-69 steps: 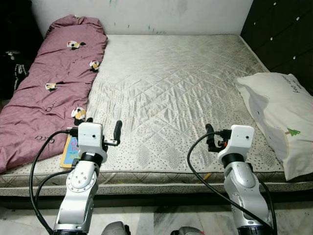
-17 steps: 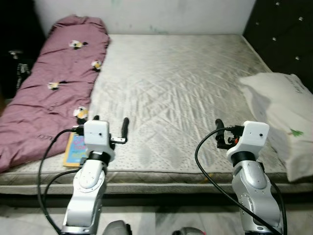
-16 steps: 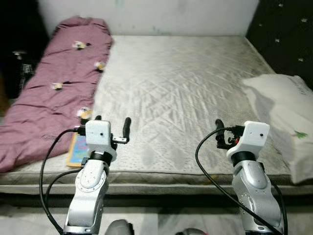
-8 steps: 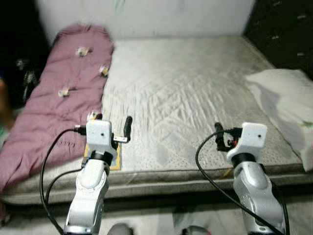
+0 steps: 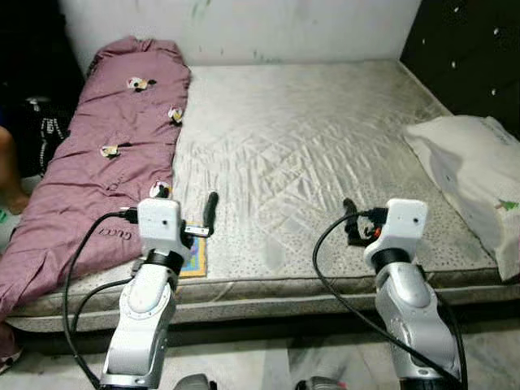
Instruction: Clean up the room
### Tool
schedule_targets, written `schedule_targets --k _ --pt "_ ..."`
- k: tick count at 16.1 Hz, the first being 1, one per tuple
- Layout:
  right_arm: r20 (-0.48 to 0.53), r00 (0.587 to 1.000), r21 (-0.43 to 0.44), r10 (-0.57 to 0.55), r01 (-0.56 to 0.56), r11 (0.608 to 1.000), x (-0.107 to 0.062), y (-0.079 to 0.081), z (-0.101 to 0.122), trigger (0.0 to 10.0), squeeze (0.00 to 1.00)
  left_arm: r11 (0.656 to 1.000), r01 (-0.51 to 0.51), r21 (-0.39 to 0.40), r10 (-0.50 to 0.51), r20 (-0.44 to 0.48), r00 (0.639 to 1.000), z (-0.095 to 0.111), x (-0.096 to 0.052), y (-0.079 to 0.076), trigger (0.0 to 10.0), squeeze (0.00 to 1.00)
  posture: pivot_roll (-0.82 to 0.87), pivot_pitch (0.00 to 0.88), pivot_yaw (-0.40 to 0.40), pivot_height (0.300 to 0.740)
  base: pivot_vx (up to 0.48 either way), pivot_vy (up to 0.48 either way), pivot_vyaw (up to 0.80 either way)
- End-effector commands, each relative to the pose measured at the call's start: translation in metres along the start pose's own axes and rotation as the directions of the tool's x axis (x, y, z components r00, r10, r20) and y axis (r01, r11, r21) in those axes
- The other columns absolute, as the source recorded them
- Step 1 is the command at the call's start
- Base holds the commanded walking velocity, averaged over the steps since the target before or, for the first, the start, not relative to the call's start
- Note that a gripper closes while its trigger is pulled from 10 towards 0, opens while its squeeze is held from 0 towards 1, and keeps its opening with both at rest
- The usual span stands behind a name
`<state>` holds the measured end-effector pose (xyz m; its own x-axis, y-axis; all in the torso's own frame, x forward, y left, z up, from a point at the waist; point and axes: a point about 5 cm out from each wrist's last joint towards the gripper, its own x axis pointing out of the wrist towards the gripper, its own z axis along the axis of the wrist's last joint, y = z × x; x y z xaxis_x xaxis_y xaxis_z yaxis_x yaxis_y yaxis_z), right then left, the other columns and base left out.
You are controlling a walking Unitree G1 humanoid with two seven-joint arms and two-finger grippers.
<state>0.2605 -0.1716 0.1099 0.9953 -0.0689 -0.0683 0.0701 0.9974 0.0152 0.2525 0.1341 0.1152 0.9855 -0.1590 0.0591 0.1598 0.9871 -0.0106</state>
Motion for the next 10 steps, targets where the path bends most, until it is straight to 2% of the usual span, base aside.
schedule_targets --k 1,4,6,7,10 --pt "0.008 1.000 -0.008 0.001 -0.001 1.000 0.002 0.000 0.001 10.0 0.00 1.000 0.002 0.003 -0.002 0.008 1.000 0.002 0.001 0.002 10.0 0.00 0.01 0.014 0.013 0.740 0.341 0.000 0.00" --pt "0.002 1.000 -0.024 0.002 -0.002 1.000 0.002 0.000 -0.002 10.0 0.00 1.000 -0.013 -0.005 0.013 -0.014 1.000 -0.003 -0.001 0.001 10.0 0.00 0.01 0.007 0.004 0.740 0.330 0.000 0.00" --pt "-0.006 1.000 -0.025 0.014 -0.014 1.000 0.004 0.001 -0.004 10.0 0.00 0.998 -0.060 0.004 0.060 -0.026 0.998 -0.004 -0.001 0.003 10.0 0.00 0.04 0.003 -0.024 0.740 0.000 0.000 0.00" --pt "-0.015 0.999 -0.026 0.035 -0.035 0.999 0.007 0.004 -0.005 10.0 0.00 0.995 -0.102 0.008 0.102 -0.019 0.995 -0.003 -0.001 0.006 10.0 0.00 0.05 0.003 -0.040 0.740 0.000 0.000 0.00" --pt "-0.014 0.997 -0.032 0.081 -0.082 0.996 0.015 0.014 -0.004 10.0 0.00 0.990 -0.143 0.009 0.143 -0.023 0.989 -0.005 -0.008 0.012 10.0 0.00 0.07 0.004 -0.069 0.740 0.000 0.000 0.00"
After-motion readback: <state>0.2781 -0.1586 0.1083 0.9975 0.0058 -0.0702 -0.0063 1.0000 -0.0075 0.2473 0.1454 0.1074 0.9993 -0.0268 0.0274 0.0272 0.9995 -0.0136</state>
